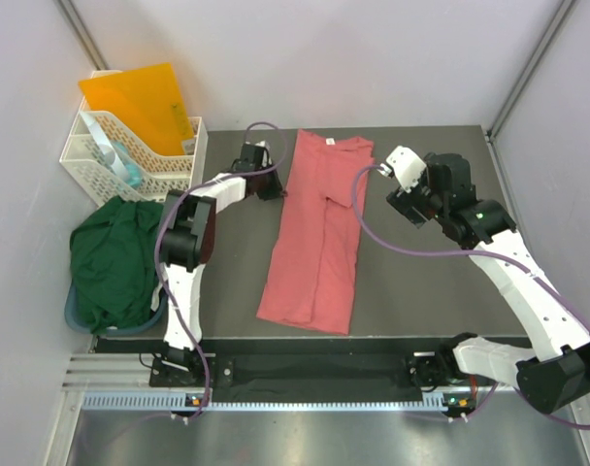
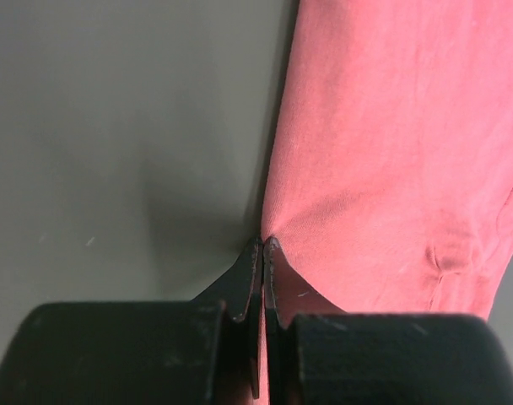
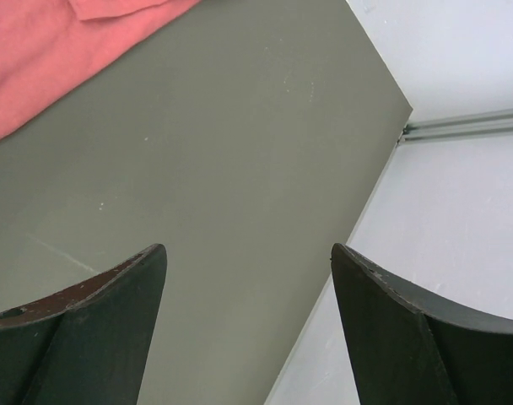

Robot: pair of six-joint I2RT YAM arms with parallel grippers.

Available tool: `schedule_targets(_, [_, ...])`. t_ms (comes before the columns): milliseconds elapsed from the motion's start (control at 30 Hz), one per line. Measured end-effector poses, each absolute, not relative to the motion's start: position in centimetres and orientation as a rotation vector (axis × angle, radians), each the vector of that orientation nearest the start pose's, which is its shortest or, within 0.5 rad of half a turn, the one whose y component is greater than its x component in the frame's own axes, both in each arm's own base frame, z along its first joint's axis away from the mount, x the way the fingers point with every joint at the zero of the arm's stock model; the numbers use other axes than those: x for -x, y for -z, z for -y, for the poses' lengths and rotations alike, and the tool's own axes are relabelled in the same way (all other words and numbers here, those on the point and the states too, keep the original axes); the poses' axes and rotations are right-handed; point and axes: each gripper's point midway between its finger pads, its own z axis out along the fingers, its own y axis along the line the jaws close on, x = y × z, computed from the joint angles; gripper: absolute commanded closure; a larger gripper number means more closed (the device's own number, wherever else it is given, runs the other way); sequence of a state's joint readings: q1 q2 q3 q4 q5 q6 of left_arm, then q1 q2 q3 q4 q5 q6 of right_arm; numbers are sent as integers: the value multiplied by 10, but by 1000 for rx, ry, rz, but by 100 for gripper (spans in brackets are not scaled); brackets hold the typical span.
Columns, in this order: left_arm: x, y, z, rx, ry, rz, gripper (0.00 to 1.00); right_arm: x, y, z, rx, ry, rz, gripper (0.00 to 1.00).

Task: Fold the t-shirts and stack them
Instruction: Rotate the tshirt 90 degrees

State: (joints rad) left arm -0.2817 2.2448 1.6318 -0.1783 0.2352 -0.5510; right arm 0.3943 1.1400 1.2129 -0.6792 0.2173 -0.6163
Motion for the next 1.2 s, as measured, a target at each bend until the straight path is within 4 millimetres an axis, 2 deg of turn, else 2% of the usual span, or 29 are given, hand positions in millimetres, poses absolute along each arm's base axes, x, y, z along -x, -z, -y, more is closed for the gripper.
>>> schedule_targets(200, [-511, -32, 202, 338, 679, -2448, 100, -326, -265, -71, 942, 351, -1972, 21])
schedule_targets(233, [-510, -32, 200, 354, 682, -2449, 91, -326, -265, -71, 942, 349, -1974, 20])
schedule_targets(300, [-510, -32, 198, 371, 695, -2450, 58, -327, -264, -72, 945, 348, -1976, 16])
schedule_targets(333, [-510, -33, 198, 380, 705, -2450, 20, -327, -263, -72, 948, 346, -1978, 14])
schedule_targets(367, [-512, -36, 200, 392, 732, -2443, 2, -328, -261, -73, 953, 345, -1981, 13])
schedule_targets(433, [-518, -49, 206, 356, 783, -2412, 1, -328, -260, -76, 968, 342, -1979, 10])
schedule_targets(500, [-534, -66, 206, 323, 752, -2364, 1, -327, -258, -79, 992, 336, -1974, 10])
schedule_targets(567, [-542, -63, 200, 307, 699, -2367, 1, -324, -253, -85, 1034, 327, -1964, 10])
schedule_targets(667, [-550, -58, 188, 281, 629, -2375, 1, -313, -231, -104, 1175, 305, -1945, 10])
schedule_targets(800, [-555, -54, 149, 229, 446, -2396, 1, -278, -190, -145, 1474, 241, -1873, 10])
schedule_targets(900, [-549, -50, 108, 134, 222, -2436, 1, -250, -172, -176, 1655, 171, -1782, 10])
schedule_targets(967, [-542, -57, 85, 61, 90, -2448, 1, -235, -164, -195, 1743, 113, -1728, 11])
schedule_targets(1033, [-528, -76, 64, -69, -47, -2432, 1, -226, -155, -211, 1807, 58, -1700, 11])
schedule_targets(1100, [-514, -102, 52, -181, -136, -2406, 1, -221, -141, -223, 1865, 24, -1698, 11])
schedule_targets(1200, [-493, -161, 36, -340, -255, -2310, 1, -213, -114, -241, 1949, -24, -1704, 12])
